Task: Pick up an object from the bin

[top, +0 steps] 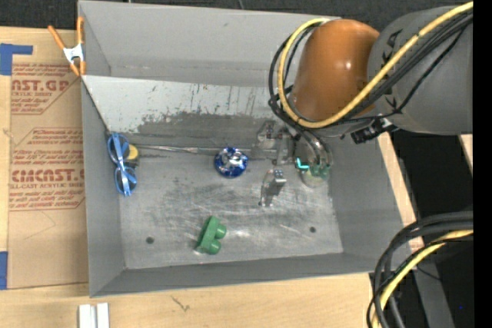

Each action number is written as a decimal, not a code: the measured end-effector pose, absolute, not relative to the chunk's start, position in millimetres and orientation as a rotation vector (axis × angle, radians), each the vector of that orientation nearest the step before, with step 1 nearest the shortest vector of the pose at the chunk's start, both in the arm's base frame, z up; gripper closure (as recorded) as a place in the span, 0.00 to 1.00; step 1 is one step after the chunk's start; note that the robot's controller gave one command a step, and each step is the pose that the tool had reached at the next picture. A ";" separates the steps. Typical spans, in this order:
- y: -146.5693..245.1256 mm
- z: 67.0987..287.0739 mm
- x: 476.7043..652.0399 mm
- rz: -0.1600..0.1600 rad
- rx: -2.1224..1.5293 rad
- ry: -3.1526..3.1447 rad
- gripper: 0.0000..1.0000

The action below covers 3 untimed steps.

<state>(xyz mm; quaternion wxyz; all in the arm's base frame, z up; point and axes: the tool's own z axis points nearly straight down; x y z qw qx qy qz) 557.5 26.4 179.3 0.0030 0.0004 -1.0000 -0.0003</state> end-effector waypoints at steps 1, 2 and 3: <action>63.4 104.4 578.3 -0.003 0.265 -3.130 0.00; 52.8 106.3 577.4 -0.001 0.264 -3.133 0.00; 52.0 139.5 594.2 0.000 0.596 -3.090 0.00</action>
Offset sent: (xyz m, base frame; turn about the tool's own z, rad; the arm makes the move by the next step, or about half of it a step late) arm 0.0211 0.0348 -0.0727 -0.1661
